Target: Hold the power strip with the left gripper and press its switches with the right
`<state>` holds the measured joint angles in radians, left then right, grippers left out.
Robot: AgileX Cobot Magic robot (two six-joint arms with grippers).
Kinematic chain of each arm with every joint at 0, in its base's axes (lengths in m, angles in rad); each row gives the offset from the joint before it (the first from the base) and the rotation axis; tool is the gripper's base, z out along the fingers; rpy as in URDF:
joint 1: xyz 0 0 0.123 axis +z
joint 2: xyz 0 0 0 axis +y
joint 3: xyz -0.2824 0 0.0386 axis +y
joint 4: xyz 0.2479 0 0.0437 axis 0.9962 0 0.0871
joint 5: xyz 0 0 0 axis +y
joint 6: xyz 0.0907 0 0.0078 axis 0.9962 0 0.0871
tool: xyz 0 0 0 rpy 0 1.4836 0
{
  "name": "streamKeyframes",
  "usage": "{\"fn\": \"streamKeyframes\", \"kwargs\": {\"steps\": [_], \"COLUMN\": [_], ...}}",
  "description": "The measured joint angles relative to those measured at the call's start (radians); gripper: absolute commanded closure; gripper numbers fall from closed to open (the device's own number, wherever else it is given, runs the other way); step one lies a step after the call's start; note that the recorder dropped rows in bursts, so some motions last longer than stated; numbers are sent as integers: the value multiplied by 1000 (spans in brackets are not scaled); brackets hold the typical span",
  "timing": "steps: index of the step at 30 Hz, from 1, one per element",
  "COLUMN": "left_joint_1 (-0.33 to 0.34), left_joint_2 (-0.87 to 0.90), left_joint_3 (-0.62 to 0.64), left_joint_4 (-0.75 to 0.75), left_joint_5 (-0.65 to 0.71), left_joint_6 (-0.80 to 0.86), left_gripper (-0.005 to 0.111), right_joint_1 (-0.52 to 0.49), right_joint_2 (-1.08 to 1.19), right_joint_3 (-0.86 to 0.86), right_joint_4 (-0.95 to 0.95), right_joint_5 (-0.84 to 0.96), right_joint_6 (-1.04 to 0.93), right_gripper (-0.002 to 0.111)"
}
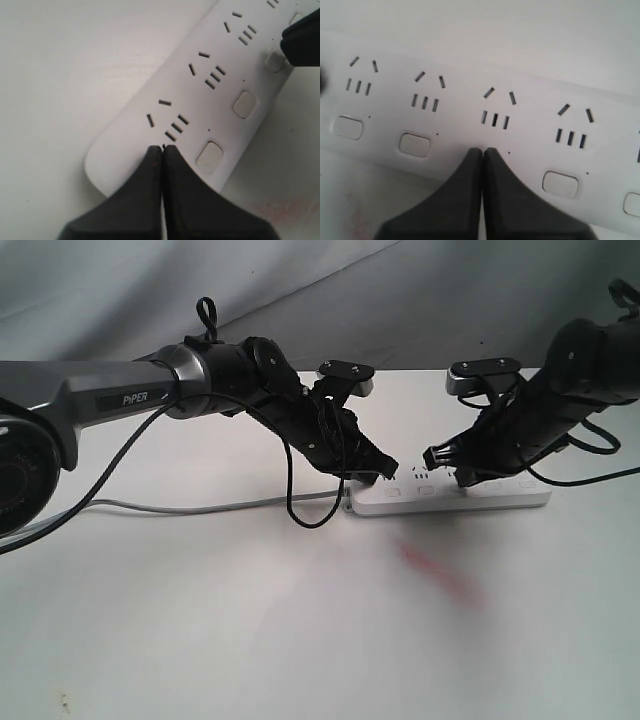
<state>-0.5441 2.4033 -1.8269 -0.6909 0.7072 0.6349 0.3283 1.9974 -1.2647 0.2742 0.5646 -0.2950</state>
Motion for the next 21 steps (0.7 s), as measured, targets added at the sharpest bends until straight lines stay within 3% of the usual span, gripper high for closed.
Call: {"fn": "streamKeyframes", "kwargs": {"steps": [21], "left_joint_1": [0], "left_joint_2": [0], "left_joint_3": [0], "left_joint_4": [0], "left_joint_5": [0], "left_joint_6": [-4], "left_gripper": [107], "right_joint_1": [0], "right_joint_2": [67], "right_joint_3": [-18], "right_joint_4": [-6], "right_joint_5": [-25], "right_joint_6": [9], "right_gripper": [108]}}
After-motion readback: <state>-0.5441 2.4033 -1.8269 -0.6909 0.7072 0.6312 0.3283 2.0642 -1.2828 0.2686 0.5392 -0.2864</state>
